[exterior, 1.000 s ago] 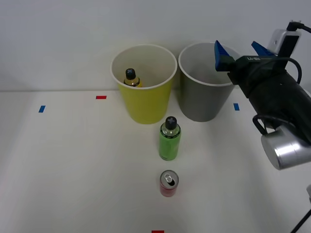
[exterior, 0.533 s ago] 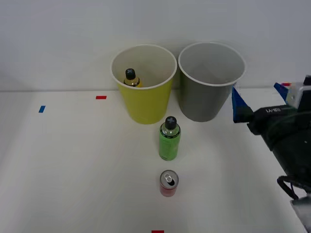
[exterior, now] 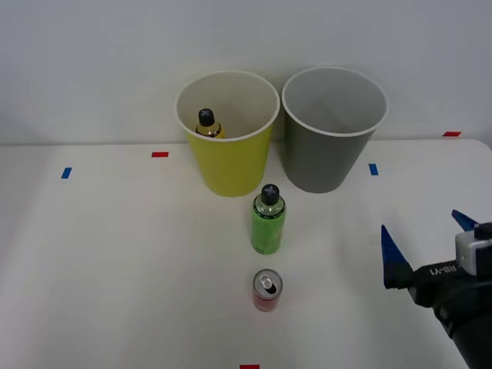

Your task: Put cans in the gray bin, plastic bottles in the light green bin

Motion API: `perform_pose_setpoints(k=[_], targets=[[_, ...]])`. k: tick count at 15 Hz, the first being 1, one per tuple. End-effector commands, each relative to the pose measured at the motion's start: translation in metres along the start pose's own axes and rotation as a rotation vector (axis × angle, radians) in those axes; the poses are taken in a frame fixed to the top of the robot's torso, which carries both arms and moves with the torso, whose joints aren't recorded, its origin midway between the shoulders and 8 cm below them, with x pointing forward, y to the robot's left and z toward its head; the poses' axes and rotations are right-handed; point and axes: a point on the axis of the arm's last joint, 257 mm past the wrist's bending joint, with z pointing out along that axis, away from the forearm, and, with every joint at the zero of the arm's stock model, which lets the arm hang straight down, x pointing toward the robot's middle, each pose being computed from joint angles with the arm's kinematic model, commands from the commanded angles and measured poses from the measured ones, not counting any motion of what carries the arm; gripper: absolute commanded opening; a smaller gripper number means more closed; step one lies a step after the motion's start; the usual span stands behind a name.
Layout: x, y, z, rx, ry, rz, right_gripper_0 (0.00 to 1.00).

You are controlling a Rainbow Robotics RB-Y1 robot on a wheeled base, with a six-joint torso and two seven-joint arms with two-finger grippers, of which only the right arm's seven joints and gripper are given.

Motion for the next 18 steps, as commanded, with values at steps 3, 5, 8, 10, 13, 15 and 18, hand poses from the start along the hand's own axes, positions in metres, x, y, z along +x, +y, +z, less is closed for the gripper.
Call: perform_pose_setpoints(k=[3, 5, 8, 10, 13, 15, 18], targets=[[0.023, 0.012, -0.039, -0.006, 0.022, 0.025, 1.00], [0.034, 0.013, -0.054, -0.001, 0.049, 0.009, 1.00], [0.053, 0.011, -0.076, 0.013, 0.103, -0.032, 1.00], [0.061, 0.010, -0.088, 0.015, 0.133, -0.049, 1.00], [0.079, 0.017, -0.107, -0.016, 0.176, -0.075, 1.00], [0.091, 0.018, -0.115, -0.074, 0.111, -0.039, 1.00], [0.107, 0.022, -0.133, -0.146, 0.027, -0.001, 1.00]])
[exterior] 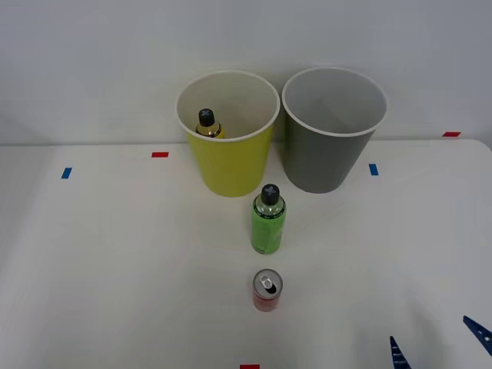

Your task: Put cans in the gray bin, plastic bottles in the light green bin

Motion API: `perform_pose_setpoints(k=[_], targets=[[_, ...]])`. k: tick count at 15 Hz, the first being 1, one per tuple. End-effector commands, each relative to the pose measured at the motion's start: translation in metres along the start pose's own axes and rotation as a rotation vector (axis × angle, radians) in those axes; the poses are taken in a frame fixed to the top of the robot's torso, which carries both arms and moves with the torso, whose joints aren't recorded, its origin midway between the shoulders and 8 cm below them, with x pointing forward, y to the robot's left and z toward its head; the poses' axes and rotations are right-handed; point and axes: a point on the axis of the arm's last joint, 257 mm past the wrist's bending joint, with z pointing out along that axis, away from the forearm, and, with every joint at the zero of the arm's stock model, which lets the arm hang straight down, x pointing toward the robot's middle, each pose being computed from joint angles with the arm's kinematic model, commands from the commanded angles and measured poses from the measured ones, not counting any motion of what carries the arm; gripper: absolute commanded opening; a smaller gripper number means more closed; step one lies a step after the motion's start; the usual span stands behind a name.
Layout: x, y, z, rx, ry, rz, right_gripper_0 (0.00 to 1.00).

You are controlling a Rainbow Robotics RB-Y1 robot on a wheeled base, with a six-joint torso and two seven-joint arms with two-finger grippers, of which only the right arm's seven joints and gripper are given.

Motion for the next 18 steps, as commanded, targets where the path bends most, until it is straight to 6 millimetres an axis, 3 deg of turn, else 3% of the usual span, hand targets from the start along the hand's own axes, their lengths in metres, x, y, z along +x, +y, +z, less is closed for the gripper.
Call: perform_pose_setpoints(k=[1, 4, 8, 13, 18], targets=[[0.029, -0.001, -0.026, -0.045, -0.080, 0.080, 1.00], [0.033, -0.001, -0.042, -0.007, -0.158, 0.085, 1.00], [0.038, 0.003, -0.045, 0.071, -0.175, -0.172, 1.00], [0.053, 0.014, -0.018, 0.130, -0.195, -0.296, 1.00], [0.033, 0.005, -0.003, 0.176, -0.193, -0.435, 1.00]])
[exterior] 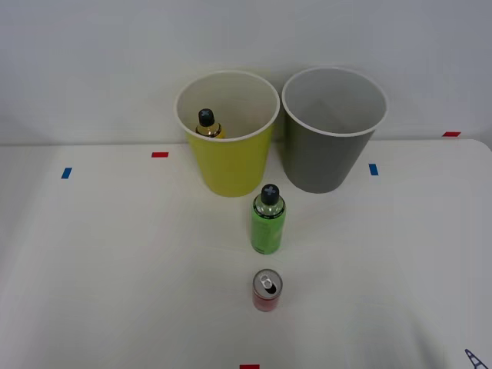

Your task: Put cans in the gray bin, plastic bottles in the light green bin

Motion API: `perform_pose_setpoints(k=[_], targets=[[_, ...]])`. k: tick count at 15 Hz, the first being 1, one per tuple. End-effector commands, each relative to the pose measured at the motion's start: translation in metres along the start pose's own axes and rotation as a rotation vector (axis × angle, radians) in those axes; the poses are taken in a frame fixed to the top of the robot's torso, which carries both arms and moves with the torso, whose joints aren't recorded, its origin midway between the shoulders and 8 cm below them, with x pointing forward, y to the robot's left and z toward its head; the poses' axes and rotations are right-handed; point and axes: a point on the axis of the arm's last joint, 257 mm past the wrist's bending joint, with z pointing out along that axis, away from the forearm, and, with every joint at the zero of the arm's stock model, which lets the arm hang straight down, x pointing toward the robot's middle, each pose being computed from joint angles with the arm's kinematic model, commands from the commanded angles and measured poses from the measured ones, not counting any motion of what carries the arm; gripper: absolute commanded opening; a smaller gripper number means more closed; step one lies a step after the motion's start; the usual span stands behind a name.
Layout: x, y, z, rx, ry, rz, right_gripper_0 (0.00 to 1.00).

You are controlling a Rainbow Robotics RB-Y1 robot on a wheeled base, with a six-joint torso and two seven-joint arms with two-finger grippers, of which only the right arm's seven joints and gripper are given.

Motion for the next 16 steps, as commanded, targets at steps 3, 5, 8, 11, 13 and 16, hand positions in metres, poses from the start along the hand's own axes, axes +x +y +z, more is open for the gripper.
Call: perform_pose_setpoints(k=[3, 5, 8, 11, 13, 16], targets=[[-0.023, 0.001, 0.027, -0.016, 0.036, 0.015, 1.00], [-0.028, 0.003, 0.030, 0.004, 0.037, 0.043, 1.00], [-0.025, -0.004, 0.027, 0.027, 0.048, 0.083, 1.00], [-0.023, -0.008, 0.022, 0.025, 0.041, 0.219, 1.00], [-0.022, -0.008, 0.020, 0.022, 0.043, 0.345, 1.00], [-0.021, -0.009, 0.013, 0.020, 0.048, 0.522, 1.00]])
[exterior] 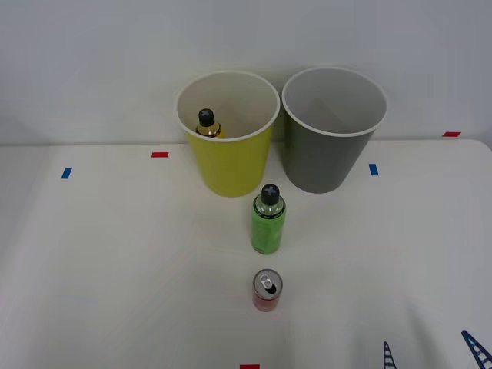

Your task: Put cans in the gray bin, plastic bottles in the light green bin

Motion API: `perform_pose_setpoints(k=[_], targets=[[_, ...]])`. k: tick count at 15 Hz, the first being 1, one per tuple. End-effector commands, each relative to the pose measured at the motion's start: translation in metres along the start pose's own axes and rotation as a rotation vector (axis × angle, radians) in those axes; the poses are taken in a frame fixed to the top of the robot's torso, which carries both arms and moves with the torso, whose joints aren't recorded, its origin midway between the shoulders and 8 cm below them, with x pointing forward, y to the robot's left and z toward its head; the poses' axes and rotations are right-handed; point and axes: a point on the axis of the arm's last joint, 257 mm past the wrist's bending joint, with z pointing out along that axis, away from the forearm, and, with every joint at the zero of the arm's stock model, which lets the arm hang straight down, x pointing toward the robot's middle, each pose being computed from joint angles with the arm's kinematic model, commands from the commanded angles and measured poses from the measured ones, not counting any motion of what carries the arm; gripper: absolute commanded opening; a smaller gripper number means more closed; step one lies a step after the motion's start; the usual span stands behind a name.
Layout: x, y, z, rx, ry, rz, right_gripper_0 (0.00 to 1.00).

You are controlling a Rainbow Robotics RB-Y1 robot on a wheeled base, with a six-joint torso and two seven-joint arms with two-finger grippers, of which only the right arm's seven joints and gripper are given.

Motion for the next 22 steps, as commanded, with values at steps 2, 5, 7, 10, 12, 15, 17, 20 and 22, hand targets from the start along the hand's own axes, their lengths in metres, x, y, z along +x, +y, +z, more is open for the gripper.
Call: perform_pose_setpoints(k=[2, 5, 7, 10, 12, 15, 17, 20, 22], targets=[[-0.002, 0.000, -0.011, -0.037, -0.002, 0.186, 1.00], [0.003, 0.005, -0.022, -0.077, -0.033, 0.169, 1.00], [0.004, 0.007, -0.023, -0.098, -0.034, 0.107, 1.00], [-0.001, 0.009, -0.021, -0.130, -0.042, 0.063, 1.00], [-0.004, 0.012, -0.021, -0.156, -0.048, 0.035, 1.00], [-0.006, 0.013, -0.020, -0.165, -0.051, 0.023, 1.00], [-0.006, 0.011, -0.020, -0.169, -0.052, 0.019, 1.00], [-0.005, 0.008, -0.021, -0.174, -0.052, 0.011, 1.00], [-0.007, 0.006, -0.020, -0.176, -0.056, -0.002, 1.00]])
